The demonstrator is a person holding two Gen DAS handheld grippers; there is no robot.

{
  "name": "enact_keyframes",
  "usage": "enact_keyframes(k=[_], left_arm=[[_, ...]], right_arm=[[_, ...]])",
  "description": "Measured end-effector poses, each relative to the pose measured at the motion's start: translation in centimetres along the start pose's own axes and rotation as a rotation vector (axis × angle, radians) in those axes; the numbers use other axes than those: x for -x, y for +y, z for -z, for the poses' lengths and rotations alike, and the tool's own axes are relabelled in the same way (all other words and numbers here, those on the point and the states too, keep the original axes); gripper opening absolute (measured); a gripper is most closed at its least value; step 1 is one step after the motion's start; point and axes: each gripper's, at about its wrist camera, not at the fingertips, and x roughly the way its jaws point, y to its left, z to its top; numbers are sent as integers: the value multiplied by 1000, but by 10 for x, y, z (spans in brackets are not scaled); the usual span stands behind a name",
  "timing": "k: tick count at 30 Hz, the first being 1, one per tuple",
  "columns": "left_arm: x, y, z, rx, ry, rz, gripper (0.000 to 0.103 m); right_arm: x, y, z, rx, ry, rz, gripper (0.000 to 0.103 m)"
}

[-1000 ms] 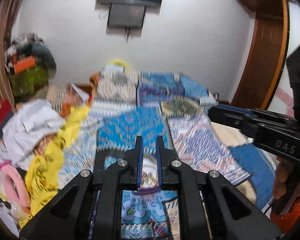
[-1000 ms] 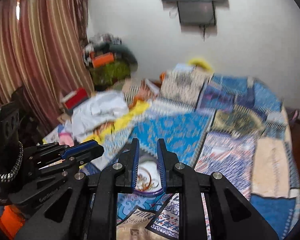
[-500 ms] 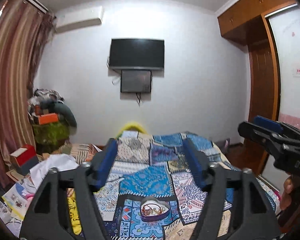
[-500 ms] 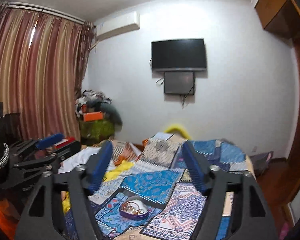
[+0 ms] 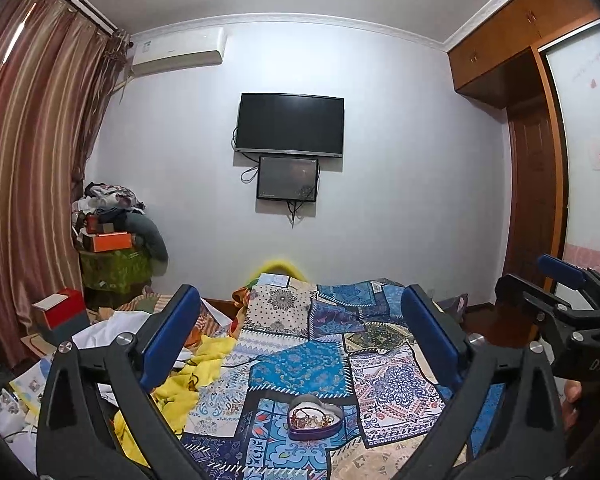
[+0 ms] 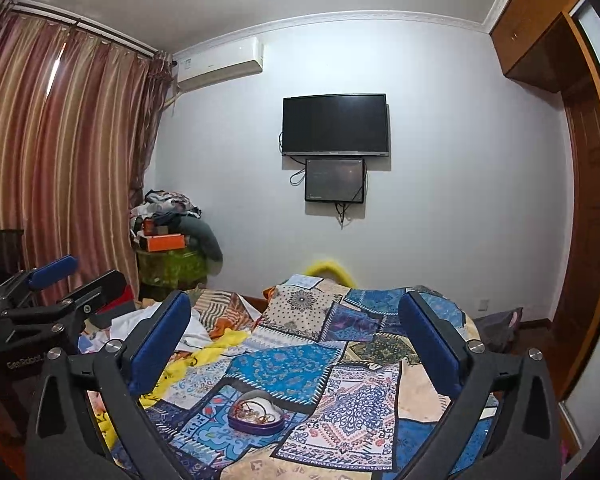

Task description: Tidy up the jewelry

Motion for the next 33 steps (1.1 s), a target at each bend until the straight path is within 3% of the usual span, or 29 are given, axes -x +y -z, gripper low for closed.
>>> enact_keyframes(k=[33], left_arm=[[-6, -8, 8, -7, 33, -5, 103]], right_arm=[[7, -4, 7, -3, 38, -24, 103]])
